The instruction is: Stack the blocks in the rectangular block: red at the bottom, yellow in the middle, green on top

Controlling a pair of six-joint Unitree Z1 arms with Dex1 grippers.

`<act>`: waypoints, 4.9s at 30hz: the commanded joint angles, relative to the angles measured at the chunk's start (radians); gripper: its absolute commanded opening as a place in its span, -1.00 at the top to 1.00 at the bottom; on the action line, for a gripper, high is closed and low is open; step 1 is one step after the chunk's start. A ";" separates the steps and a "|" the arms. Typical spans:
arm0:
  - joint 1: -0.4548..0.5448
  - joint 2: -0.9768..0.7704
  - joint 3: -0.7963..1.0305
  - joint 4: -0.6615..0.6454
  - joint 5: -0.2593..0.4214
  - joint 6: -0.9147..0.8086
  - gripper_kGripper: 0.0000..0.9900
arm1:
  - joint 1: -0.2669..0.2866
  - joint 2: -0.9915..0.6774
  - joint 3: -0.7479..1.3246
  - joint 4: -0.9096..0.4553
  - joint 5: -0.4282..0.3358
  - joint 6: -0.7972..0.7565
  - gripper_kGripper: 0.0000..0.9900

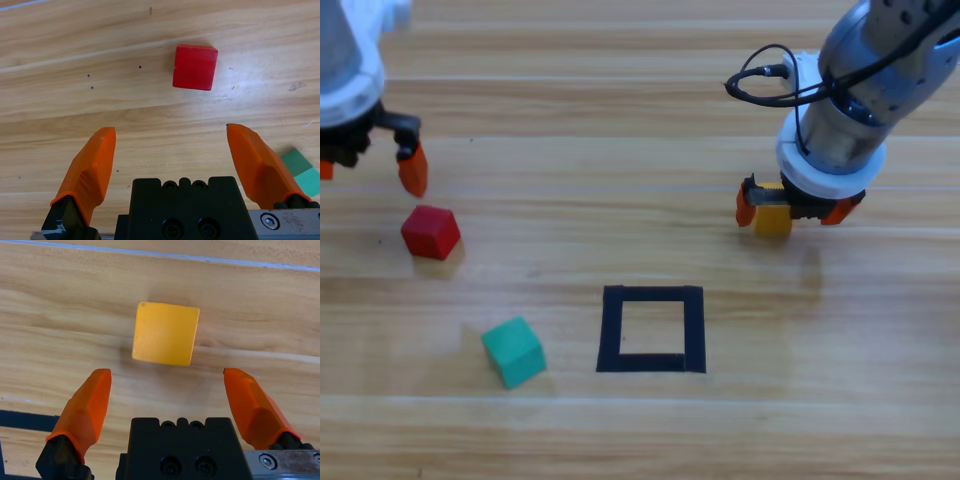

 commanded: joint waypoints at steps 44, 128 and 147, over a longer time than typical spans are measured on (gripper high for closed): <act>0.068 0.251 0.111 -0.257 -0.117 0.105 -0.78 | 0.026 -0.414 0.263 -0.029 0.023 -0.045 1.00; -0.590 0.377 -0.256 -0.036 -0.107 -0.749 0.86 | 0.067 -0.381 0.368 -0.055 0.050 -0.080 1.00; -0.587 0.349 -0.164 -0.128 -0.054 -0.709 0.86 | 0.067 -0.376 0.369 -0.058 0.050 -0.083 1.00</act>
